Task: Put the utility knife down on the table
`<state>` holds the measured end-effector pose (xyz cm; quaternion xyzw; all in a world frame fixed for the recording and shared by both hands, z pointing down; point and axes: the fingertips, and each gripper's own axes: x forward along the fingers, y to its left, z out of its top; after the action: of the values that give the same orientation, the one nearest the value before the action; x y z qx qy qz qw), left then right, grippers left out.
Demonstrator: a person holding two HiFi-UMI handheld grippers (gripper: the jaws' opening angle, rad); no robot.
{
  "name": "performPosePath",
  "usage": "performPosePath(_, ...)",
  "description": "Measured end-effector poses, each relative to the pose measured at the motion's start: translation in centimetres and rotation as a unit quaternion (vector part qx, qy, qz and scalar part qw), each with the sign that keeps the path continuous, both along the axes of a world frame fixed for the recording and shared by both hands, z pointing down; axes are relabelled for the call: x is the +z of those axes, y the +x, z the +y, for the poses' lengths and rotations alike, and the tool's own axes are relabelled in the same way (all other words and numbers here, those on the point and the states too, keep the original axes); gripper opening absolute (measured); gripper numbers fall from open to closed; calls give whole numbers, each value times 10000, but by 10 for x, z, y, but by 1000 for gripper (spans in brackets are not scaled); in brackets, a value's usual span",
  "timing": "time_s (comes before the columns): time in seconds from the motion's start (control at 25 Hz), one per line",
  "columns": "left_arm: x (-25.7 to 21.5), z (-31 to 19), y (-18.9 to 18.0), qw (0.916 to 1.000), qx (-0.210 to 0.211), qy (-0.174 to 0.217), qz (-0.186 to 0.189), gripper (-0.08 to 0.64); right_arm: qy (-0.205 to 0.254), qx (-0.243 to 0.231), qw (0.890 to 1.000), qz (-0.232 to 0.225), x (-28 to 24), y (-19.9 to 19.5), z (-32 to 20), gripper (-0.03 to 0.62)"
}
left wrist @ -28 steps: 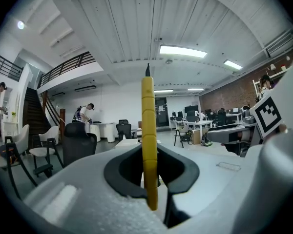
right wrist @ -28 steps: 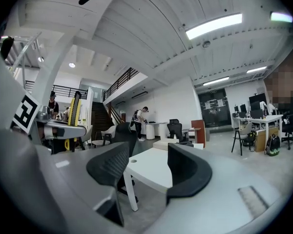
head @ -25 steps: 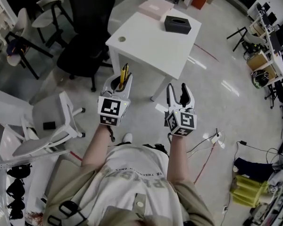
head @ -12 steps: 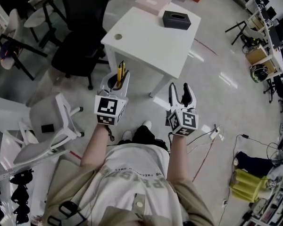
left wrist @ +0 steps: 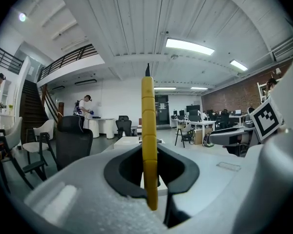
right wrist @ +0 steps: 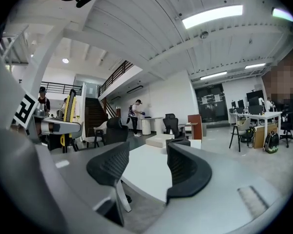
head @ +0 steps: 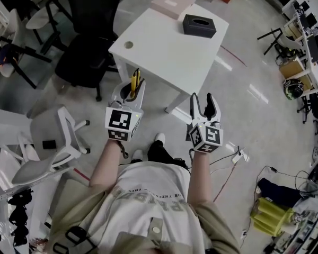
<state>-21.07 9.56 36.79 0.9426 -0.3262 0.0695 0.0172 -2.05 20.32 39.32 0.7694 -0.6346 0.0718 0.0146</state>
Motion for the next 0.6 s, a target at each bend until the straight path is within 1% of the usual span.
performPosePath(0.28, -1, -34, 46, 9999, -142, -5, -11, 46, 14, -234, 9997, 21, -2, 45, -41, 231)
performPosePath(0.6, 9, -60, 95, 9994, -339, -88, -73, 48, -96, -650, 9978, 1, 8, 86, -78, 232)
